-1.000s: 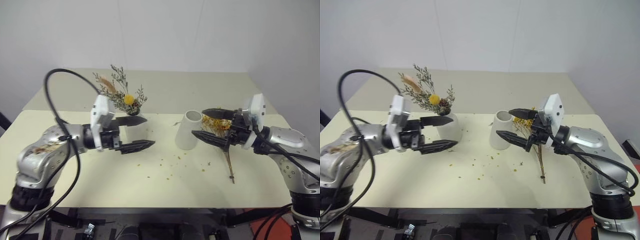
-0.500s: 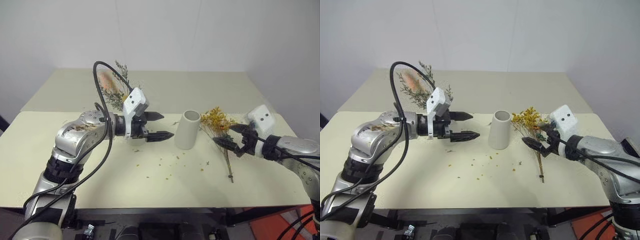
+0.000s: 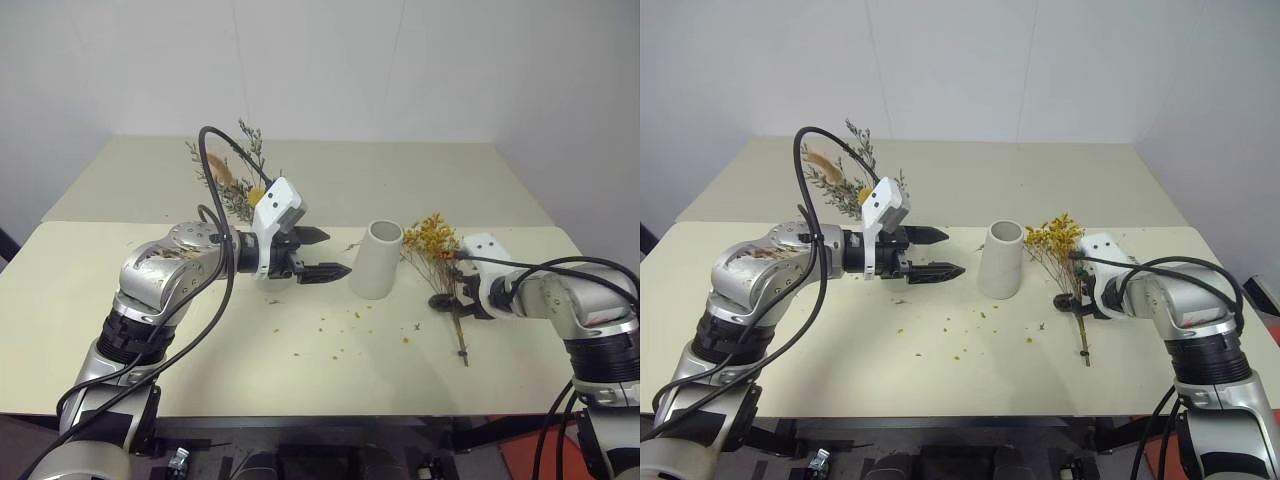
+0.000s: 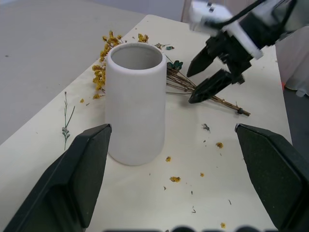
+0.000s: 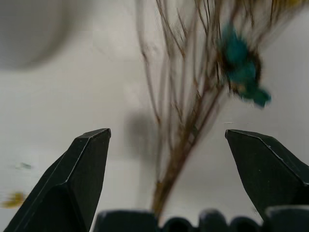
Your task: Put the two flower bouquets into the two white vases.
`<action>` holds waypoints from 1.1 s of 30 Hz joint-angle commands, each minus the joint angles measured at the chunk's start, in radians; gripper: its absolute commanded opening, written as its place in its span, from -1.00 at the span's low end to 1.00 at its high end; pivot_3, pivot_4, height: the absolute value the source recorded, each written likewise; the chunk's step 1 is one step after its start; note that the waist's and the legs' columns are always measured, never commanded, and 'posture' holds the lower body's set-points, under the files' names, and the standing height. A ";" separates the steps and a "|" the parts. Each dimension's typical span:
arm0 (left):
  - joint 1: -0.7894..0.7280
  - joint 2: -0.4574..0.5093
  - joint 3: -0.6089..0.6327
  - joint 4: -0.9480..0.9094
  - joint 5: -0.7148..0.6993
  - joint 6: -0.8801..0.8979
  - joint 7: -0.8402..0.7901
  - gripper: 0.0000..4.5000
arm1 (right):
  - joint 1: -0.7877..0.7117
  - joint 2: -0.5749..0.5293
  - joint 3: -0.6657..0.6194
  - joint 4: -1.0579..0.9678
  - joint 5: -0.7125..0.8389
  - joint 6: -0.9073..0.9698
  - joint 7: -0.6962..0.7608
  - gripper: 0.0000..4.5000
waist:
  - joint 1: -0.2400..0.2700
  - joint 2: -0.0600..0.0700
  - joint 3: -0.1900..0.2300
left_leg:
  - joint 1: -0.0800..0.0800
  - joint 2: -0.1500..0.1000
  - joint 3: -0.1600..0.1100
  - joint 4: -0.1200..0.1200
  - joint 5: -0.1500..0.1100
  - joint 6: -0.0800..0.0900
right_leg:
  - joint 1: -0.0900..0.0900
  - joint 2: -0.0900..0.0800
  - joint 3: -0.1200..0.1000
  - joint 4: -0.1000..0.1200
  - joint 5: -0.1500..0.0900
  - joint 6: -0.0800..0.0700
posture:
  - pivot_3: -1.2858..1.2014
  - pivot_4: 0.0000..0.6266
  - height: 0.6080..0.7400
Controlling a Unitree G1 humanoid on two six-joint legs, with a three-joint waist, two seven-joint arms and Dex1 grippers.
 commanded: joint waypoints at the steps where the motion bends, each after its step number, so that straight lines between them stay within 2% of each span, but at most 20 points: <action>1: 0.001 0.009 0.037 -0.060 -0.022 0.007 -0.002 0.99 | 0.004 -0.042 -0.071 -0.126 0.022 0.045 0.026 1.00 | 0.001 0.000 0.000 | 0.000 0.000 0.000 0.000 0.000 0.000 | 0.000 0.000 0.000 0.000 0.000 0.000 | 0.03 -0.52 1.00; 6: 0.003 0.012 0.031 -0.063 -0.020 0.008 -0.009 0.99 | 0.017 -0.038 -0.072 -0.099 0.000 0.073 0.024 1.00 | 0.000 0.000 0.000 | 0.001 0.000 0.000 0.000 0.000 0.000 | 0.001 0.000 0.000 0.000 -0.002 0.004 | 0.03 -0.52 1.00; 14: -0.023 -0.006 0.003 -0.039 -0.001 -0.007 -0.019 0.99 | -0.048 0.045 -0.004 0.137 -0.050 0.032 0.036 1.00 | -0.007 0.000 0.000 | 0.001 0.000 0.000 0.000 0.000 0.000 | 0.001 0.000 0.000 0.000 -0.001 0.003 | 0.03 -0.52 1.00; 17: -0.029 -0.009 -0.002 -0.034 0.007 -0.006 -0.019 1.00 | -0.069 0.056 0.019 0.190 -0.070 0.010 0.049 0.74 | -0.012 0.000 0.000 | 0.003 0.000 0.000 0.000 0.000 0.000 | 0.002 0.000 0.000 0.000 -0.002 0.003 | 0.03 -0.52 1.00; 22: -0.025 -0.005 0.001 -0.040 0.009 0.000 -0.020 1.00 | -0.077 0.066 0.034 0.198 -0.085 0.005 0.059 0.00 | -0.022 -0.001 -0.001 | 0.003 0.000 0.000 0.000 0.000 0.000 | 0.003 0.000 0.000 0.000 -0.002 0.004 | 0.03 -0.52 1.00; 29: -0.025 -0.004 -0.004 -0.054 0.011 -0.014 -0.036 1.00 | -0.072 0.085 -0.034 0.159 -0.106 0.022 0.026 -0.98 | -0.023 -0.001 -0.001 | 0.003 0.001 0.000 0.000 0.000 0.000 | 0.003 0.001 0.000 0.000 -0.002 0.004 | 0.03 -0.52 1.00; 33: -0.011 0.004 -0.019 -0.075 0.032 -0.051 -0.054 1.00 | -0.074 0.110 -0.104 0.146 -0.118 0.017 -0.006 -0.99 | -0.023 -0.001 -0.001 | 0.003 0.001 0.000 0.000 0.000 0.000 | 0.002 0.001 0.000 0.000 -0.002 0.004 | 0.03 -0.52 1.00</action>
